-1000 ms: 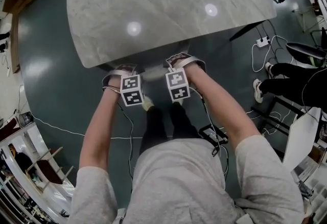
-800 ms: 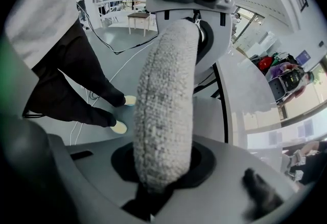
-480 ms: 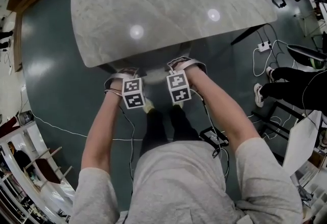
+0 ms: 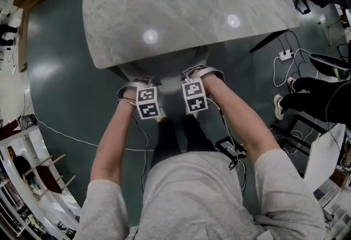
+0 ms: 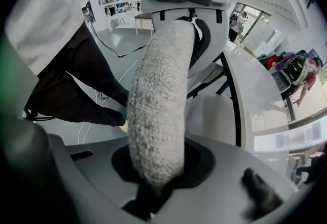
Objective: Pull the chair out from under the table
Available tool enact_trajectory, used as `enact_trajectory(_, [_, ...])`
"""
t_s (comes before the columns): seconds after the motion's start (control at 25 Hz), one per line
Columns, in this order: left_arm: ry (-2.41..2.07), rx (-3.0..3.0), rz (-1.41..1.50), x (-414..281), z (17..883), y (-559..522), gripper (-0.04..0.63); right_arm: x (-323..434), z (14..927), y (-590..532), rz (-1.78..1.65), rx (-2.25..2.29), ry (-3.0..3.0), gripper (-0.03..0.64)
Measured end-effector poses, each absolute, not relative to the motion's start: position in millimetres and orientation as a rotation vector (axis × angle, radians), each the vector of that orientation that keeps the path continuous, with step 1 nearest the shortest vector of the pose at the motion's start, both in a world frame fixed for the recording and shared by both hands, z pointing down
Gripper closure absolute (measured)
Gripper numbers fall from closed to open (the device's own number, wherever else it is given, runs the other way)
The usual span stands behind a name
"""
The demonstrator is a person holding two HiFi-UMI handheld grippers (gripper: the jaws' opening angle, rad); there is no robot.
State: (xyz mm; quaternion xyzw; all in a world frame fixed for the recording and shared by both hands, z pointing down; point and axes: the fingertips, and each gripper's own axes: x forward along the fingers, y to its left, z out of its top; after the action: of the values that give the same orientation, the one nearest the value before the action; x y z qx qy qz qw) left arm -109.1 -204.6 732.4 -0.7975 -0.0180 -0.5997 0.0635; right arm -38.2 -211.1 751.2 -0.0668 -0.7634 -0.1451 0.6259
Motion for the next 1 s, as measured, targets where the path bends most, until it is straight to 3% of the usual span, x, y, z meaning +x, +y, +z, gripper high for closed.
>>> enact_trajectory(1.0, [-0.089, -2.447, -1.849, -98.4, 730.8, -151.8, 0.52, -26.2, 748.8, -158.3, -0.268, -0.201, -1.752, 0.538])
